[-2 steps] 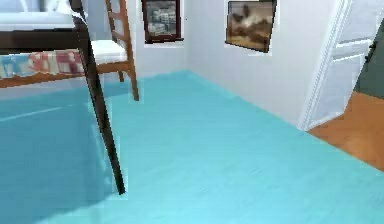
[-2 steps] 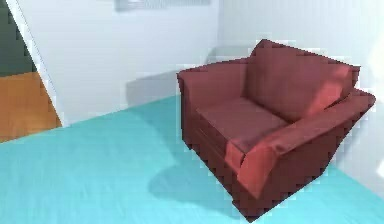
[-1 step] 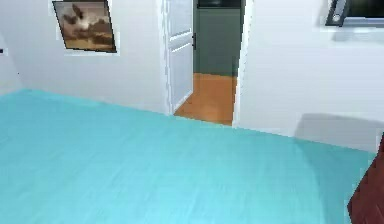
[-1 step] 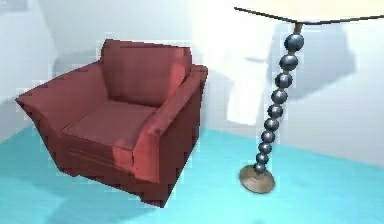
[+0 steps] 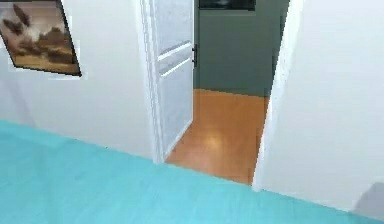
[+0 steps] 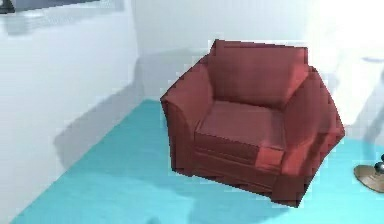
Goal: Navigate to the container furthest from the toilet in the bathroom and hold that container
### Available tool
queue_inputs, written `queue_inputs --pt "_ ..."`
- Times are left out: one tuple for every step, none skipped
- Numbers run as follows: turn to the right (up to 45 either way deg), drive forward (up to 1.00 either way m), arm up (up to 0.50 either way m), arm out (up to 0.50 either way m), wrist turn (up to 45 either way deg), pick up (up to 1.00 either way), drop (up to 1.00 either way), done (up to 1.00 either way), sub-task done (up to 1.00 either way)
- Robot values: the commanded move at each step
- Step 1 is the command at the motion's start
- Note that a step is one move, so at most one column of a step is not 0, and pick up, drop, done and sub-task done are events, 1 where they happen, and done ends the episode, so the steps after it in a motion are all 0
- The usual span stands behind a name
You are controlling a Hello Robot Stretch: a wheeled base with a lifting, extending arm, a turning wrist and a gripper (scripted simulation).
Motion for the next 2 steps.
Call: queue_inputs --pt "3.0 0.0 0.0 0.0 0.0 0.0 0.0 0.0 0.0" --pt "0.0 1.0 0.0 0.0 0.0 0.0 0.0 0.0 0.0"
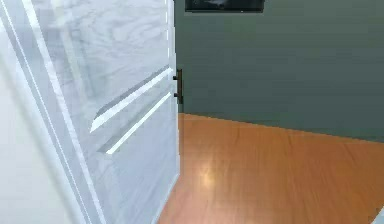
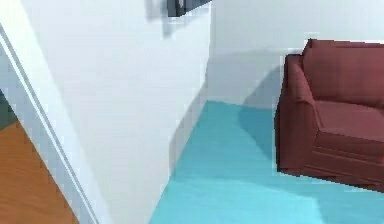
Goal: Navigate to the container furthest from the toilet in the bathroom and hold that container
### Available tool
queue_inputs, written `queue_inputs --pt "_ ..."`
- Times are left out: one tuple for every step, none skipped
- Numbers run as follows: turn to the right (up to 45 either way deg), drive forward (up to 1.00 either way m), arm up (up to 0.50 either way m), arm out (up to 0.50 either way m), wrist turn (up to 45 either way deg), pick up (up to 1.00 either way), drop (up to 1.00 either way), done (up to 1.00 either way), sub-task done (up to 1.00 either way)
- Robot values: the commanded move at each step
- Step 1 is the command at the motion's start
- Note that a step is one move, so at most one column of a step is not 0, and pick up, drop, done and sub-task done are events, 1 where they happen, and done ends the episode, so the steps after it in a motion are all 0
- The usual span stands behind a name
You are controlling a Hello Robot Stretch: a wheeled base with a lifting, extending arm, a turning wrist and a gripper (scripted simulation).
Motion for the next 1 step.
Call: queue_inputs --pt "12.0 0.0 0.0 0.0 0.0 0.0 0.0 0.0 0.0"
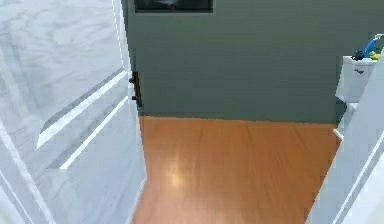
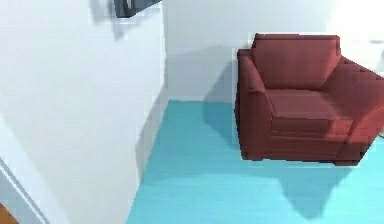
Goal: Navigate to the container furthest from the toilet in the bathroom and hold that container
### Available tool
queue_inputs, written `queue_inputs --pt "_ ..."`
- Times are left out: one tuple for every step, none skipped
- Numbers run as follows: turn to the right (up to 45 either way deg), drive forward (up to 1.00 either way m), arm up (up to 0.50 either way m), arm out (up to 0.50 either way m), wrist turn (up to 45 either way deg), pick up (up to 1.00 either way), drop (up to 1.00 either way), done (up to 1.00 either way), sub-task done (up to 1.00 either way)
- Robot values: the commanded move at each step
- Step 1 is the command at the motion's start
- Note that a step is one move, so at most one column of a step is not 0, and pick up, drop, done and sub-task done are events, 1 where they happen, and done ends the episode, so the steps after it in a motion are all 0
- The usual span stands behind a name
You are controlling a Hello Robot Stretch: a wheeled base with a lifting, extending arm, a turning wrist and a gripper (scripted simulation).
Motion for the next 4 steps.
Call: queue_inputs --pt "0.0 0.25 0.0 0.0 0.0 0.0 0.0 0.0 0.0" --pt "-24.0 0.0 0.0 0.0 0.0 0.0 0.0 0.0 0.0" --pt "0.0 0.45 0.0 0.0 0.0 0.0 0.0 0.0 0.0" --pt "45.0 0.0 0.0 0.0 0.0 0.0 0.0 0.0 0.0"
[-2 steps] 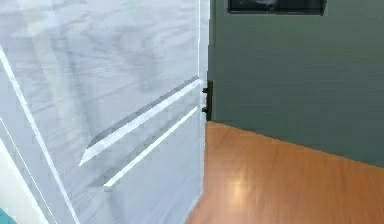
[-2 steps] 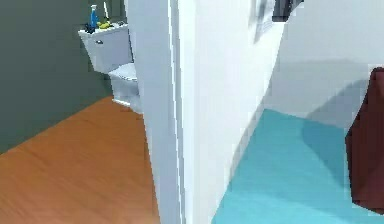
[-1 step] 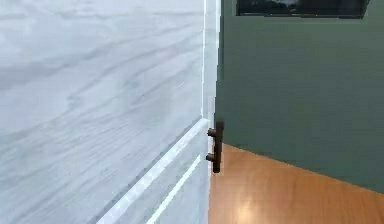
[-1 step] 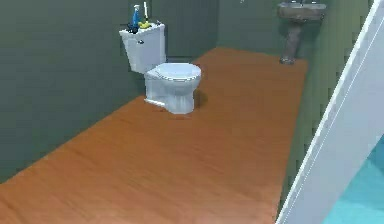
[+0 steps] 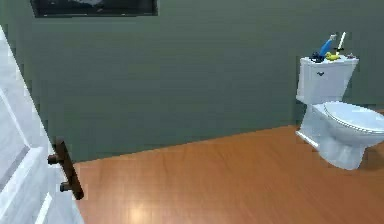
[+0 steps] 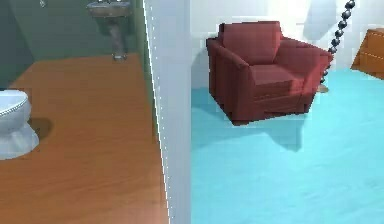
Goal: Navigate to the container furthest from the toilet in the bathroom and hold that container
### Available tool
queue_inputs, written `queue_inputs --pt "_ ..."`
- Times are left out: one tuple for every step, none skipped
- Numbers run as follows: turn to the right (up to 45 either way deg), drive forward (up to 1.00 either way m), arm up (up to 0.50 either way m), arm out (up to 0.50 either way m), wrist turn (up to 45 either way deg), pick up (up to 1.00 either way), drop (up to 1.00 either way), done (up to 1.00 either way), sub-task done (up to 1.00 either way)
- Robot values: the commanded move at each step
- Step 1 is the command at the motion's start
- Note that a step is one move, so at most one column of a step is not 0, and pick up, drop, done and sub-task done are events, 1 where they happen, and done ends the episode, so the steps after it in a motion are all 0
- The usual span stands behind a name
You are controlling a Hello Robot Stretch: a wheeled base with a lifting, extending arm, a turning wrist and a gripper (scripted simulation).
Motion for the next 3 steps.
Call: queue_inputs --pt "45.0 0.0 0.0 0.0 0.0 0.0 0.0 0.0 0.0" --pt "0.0 0.45 0.0 0.0 0.0 0.0 0.0 0.0 0.0" --pt "24.0 0.0 0.0 0.0 0.0 0.0 0.0 0.0 0.0"
